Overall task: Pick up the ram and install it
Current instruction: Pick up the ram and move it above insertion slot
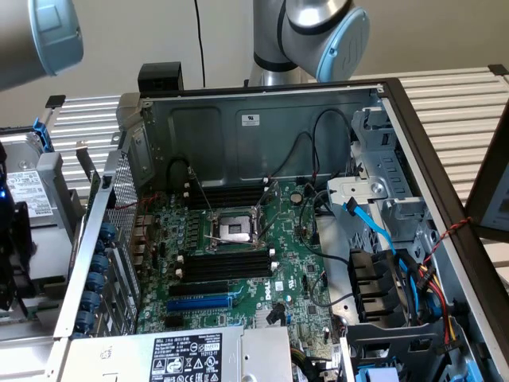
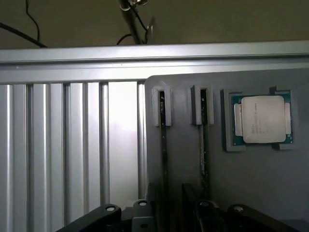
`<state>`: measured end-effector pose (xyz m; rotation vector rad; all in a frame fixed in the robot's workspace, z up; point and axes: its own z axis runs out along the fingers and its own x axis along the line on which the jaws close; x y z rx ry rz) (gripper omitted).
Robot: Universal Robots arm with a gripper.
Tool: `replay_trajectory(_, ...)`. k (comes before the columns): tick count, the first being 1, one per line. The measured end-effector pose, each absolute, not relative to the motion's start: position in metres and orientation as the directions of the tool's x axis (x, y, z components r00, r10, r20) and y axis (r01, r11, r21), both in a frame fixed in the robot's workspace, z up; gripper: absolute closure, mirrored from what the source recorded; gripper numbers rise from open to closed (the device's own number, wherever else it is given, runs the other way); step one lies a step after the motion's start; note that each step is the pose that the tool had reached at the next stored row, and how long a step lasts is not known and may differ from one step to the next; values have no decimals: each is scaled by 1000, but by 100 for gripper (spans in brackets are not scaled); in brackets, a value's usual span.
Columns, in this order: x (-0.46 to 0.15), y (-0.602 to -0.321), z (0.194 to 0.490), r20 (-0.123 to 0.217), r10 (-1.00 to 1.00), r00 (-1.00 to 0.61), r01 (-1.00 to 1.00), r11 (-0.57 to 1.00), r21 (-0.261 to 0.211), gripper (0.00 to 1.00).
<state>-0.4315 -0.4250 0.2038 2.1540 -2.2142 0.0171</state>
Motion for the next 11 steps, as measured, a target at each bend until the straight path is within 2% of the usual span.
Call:
replay_trajectory(10, -432, -425, 200, 46, -999, -26, -999, 27, 29, 65)
replay_trajectory(11, -432, -425, 200, 46, -999, -26, -999, 27, 29, 67)
